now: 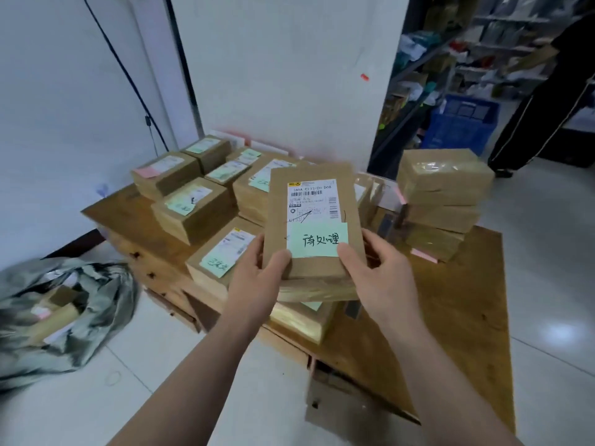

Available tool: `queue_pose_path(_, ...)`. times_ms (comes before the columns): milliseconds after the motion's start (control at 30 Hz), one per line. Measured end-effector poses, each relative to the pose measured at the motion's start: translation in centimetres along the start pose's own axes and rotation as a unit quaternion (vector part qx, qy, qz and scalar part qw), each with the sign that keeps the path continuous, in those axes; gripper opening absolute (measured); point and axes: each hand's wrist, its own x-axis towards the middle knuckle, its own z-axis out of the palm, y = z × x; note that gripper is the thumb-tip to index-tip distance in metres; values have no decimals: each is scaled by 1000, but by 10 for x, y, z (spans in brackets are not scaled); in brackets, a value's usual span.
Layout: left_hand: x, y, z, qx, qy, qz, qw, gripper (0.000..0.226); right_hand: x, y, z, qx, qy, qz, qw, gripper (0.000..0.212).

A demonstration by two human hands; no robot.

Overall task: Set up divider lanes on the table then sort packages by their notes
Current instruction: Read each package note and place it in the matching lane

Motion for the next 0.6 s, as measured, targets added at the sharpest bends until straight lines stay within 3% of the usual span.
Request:
queue_pose_path(133, 2, -9, -79, -3, 42, -11, 999, 31, -11, -28, 76, -4, -35, 7, 999, 36)
queue_pose_path(233, 9, -13, -126, 4, 67, -27, 997, 30, -11, -44, 123, -18, -59, 16, 998, 40)
queue_pose_path(367, 30, -19, -171, 6, 89, -40, 995, 31, 4, -58, 172, -37, -86, 11, 996, 35)
queue_pose_path(533, 71, -23, -209, 14, 114, -63, 991, 15, 37, -66, 223, -63, -126, 15, 990, 24)
queue_pose_path(600, 93, -23, -222, 31, 112, -62, 991, 20, 56, -68, 242, -68, -137, 17, 988, 20)
